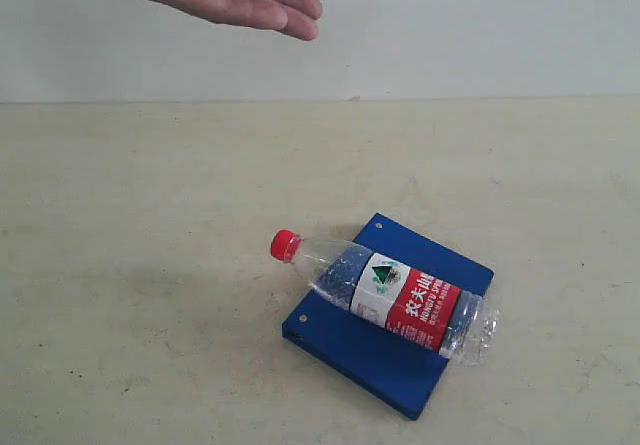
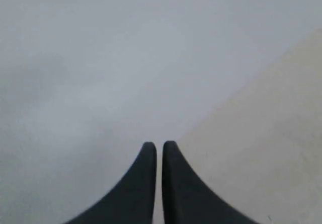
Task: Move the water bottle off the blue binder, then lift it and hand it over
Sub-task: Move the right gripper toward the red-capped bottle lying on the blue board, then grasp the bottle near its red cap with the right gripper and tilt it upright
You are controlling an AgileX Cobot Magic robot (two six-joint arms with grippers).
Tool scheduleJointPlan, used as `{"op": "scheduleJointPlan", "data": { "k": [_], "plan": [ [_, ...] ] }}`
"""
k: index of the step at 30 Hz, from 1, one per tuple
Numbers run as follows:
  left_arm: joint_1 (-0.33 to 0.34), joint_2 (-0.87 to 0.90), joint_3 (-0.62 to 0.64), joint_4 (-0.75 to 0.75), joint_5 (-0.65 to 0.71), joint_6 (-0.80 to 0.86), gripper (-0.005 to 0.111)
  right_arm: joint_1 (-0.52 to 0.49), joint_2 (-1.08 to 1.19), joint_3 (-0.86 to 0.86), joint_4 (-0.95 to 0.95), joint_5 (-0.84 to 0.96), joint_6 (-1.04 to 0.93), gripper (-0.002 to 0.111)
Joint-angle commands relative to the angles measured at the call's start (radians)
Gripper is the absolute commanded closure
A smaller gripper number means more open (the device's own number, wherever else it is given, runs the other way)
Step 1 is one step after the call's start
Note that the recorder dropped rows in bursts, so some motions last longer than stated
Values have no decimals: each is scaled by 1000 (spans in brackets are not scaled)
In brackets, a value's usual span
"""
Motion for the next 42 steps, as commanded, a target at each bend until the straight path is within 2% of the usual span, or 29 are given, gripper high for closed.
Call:
{"op": "scheduleJointPlan", "data": {
  "k": [1,6,9,11,14,17,18,19,20,23,24,25,26,27,28,29,31,33,34,35,36,40,42],
  "plan": [
    [-2,-3,3,0,-8,2,102,-3,-4,0,20,-288,31,108],
    [-2,-3,3,0,-8,2,102,-3,-4,0,59,-585,89,108],
    [-2,-3,3,0,-8,2,102,-3,-4,0,72,-605,279,108],
    [-2,-3,3,0,-8,2,102,-3,-4,0,-8,-573,425,108],
    [-2,-3,3,0,-8,2,102,-3,36,-59,-74,-572,313,108],
    [-2,-3,3,0,-8,2,102,-3,202,-216,-134,-499,186,108],
    [-2,-3,3,0,-8,2,102,-1,387,-379,-442,-325,235,108],
    [-2,-3,3,0,-8,2,102,8,490,-445,-635,-256,314,108],
    [-2,-3,3,0,-8,2,102,44,703,-574,-1152,-201,632,108],
    [-2,-3,3,0,-8,2,102,103,972,-704,-1781,-314,1094,108],
    [-2,-3,3,0,-8,2,102,131,1117,-754,-2024,-443,1284,108],
    [-2,-3,3,0,-8,2,102,160,1221,-802,-2146,-582,1389,108],
    [-2,-3,3,0,-8,2,102,194,1352,-836,-2146,-706,1422,108],
    [-2,-3,3,0,-8,2,102,233,1439,-859,-2146,-758,1386,108],
    [-2,-3,3,0,-8,2,102,301,1575,-901,-2146,-772,1255,108],
    [-2,-3,3,0,-8,2,102,330,1616,-920,-2146,-755,1190,107],
    [-2,-3,3,0,-8,2,102,417,1715,-986,-2146,-641,1104,96],
    [-2,-3,3,0,-8,2,102,478,1779,-1034,-2146,-510,1111,78],
    [-2,-3,3,0,-8,4,102,531,1826,-1074,-2146,-410,1163,59],
    [-2,-3,3,0,-8,4,102,566,1858,-1103,-2146,-361,1210,48],
    [-2,-3,3,0,-8,4,102,598,1888,-1130,-2146,-337,1219,42],
    [-2,-3,3,0,-8,4,102,706,1963,-1205,-2146,-274,1214,42],
    [-2,-3,3,0,-8,4,102,723,1984,-1210,-2146,-233,1214,42]
  ]
}}
